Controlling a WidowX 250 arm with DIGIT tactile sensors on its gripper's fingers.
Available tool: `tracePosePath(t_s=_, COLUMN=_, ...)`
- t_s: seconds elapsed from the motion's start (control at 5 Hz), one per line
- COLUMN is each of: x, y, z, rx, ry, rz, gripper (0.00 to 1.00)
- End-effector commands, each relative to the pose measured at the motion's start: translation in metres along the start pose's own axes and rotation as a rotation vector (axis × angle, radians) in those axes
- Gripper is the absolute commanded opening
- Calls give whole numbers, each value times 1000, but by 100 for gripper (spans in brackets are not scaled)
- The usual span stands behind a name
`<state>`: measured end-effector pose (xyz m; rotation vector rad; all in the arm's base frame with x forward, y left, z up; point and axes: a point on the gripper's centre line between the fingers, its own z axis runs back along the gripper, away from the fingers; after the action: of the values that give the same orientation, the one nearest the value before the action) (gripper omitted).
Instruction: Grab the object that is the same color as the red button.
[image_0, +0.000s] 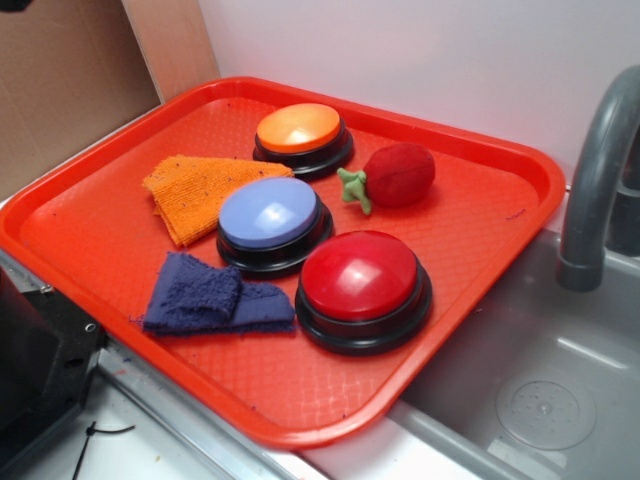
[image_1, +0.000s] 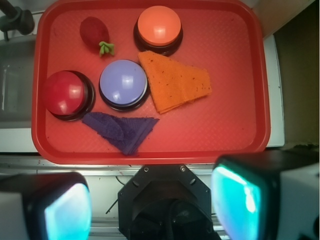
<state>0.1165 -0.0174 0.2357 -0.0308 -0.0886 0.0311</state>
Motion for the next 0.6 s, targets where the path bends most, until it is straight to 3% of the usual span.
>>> tracePosePath(t_s=0.0, x=0, y=0, z=0, rx=0, ry=0, rz=0, gripper=100)
tracePosePath(t_s=0.4, x=51, y=0, z=-32, rx=11, ry=-94, rz=-103, gripper=100)
